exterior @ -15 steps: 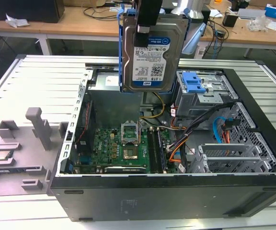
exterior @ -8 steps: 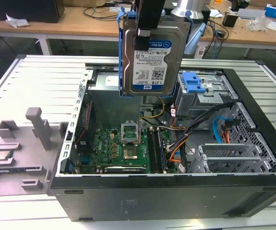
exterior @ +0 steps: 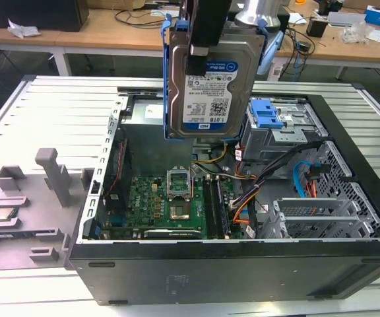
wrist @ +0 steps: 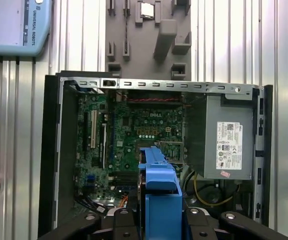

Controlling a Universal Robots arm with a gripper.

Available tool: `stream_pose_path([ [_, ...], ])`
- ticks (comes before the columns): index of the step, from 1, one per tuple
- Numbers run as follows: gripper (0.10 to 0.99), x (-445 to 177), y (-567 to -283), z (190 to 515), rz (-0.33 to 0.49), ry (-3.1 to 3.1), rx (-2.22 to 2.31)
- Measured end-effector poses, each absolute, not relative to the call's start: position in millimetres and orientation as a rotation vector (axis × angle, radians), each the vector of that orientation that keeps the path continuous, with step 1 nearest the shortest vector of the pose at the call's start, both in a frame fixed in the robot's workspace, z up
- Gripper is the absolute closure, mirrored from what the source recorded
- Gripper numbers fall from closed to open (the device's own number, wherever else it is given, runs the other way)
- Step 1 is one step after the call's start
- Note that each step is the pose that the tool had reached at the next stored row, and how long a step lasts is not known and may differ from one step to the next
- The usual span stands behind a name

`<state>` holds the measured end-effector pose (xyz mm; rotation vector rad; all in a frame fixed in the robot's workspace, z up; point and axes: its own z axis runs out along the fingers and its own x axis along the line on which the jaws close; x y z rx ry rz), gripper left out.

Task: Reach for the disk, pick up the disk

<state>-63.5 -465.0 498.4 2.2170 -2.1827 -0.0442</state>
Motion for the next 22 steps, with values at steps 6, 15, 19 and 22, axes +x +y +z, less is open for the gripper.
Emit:
stream_pose_path([
  [6,0.718,-64,-475,498,-0.044,-2.183,2.217],
  [15,0.718,-63,-495,498,-0.044,-2.183,2.217],
  [19,0.718,-64,-509,498,-0.044,-2.183,2.217],
  [22,0.718,-63,-517,485,-0.045,-2.182,2.217],
])
